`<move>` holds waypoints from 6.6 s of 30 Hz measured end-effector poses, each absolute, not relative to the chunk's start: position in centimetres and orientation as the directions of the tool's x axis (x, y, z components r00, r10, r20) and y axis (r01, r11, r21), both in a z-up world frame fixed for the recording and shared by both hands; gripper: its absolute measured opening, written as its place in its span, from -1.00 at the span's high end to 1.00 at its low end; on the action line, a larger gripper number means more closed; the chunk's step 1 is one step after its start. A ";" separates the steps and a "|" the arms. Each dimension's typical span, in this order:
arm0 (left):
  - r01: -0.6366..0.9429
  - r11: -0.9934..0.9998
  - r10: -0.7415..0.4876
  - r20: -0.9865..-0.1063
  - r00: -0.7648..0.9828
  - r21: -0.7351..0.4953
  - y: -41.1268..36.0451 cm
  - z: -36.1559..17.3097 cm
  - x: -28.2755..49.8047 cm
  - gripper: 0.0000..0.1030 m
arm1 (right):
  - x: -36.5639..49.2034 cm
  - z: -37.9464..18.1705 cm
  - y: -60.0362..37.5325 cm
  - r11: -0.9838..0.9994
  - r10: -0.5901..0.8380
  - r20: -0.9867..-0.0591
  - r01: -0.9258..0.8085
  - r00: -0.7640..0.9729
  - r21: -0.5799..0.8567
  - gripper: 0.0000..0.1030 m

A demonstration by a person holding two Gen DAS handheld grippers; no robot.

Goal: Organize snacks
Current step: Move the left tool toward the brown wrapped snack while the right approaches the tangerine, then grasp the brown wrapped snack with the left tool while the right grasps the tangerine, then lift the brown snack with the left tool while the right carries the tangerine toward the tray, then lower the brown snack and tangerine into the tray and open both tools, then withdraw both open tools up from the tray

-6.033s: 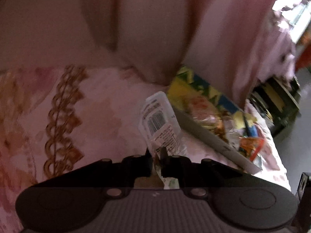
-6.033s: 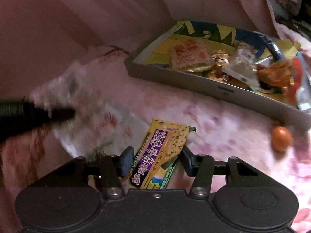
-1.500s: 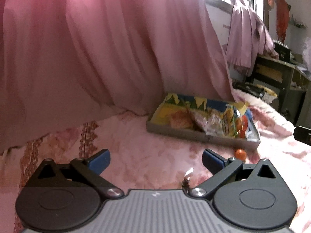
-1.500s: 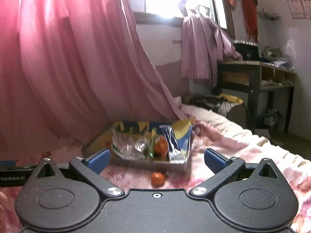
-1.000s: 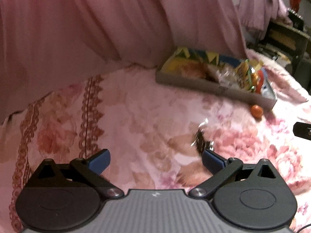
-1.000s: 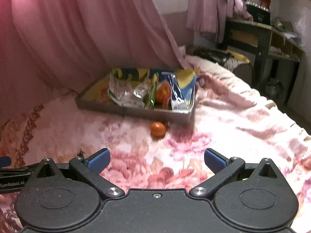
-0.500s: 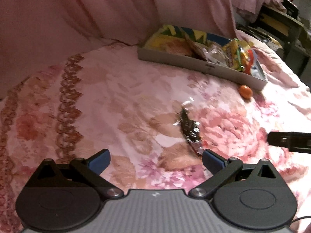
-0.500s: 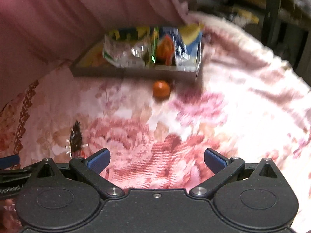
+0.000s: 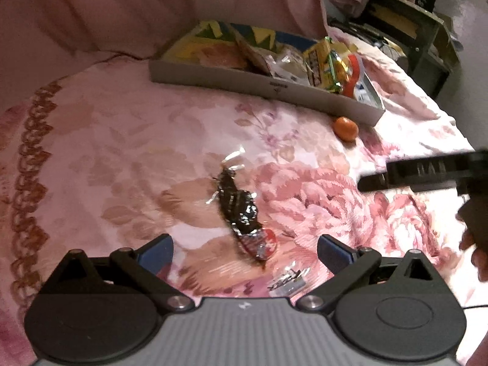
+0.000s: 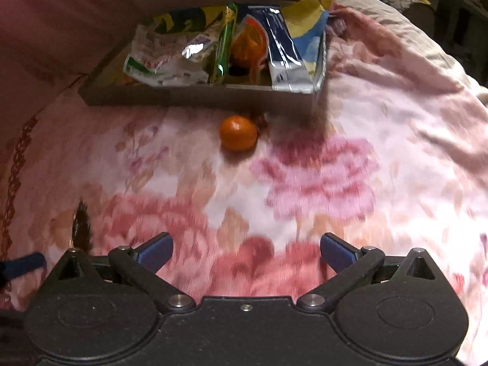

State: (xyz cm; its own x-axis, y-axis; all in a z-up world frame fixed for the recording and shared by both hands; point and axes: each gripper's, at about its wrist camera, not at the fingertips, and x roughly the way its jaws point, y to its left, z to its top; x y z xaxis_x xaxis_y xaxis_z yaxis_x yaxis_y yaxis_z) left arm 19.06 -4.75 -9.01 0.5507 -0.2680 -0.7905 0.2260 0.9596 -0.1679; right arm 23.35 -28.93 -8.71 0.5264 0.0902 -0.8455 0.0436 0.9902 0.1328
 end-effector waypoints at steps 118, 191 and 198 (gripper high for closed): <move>0.139 0.985 -0.173 -0.650 0.740 -0.104 -6.6 -0.1 21.8 0.22 | 20.4 -1.0 -27.2 0.921 0.362 -0.489 -0.226 0.793 0.316 0.34; 0.110 0.983 -0.184 -0.741 0.646 -0.148 -14.2 -5.6 45.0 0.22 | 37.8 -6.8 -32.8 0.971 0.112 -0.502 0.012 0.858 0.237 0.18; 0.087 0.985 -0.170 -0.734 0.658 -0.150 -14.2 -4.8 44.2 -0.05 | 37.4 -6.5 -33.3 0.963 0.117 -0.493 0.022 0.862 0.267 -0.16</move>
State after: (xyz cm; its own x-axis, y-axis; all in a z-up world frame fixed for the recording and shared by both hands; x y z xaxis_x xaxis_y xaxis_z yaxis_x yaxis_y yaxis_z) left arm 44.15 -14.25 -4.83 0.6578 -0.1701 -0.7337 0.0873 0.9848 -0.1500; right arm 37.38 -33.27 -6.55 0.8622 0.1174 -0.4927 0.0217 0.9633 0.2675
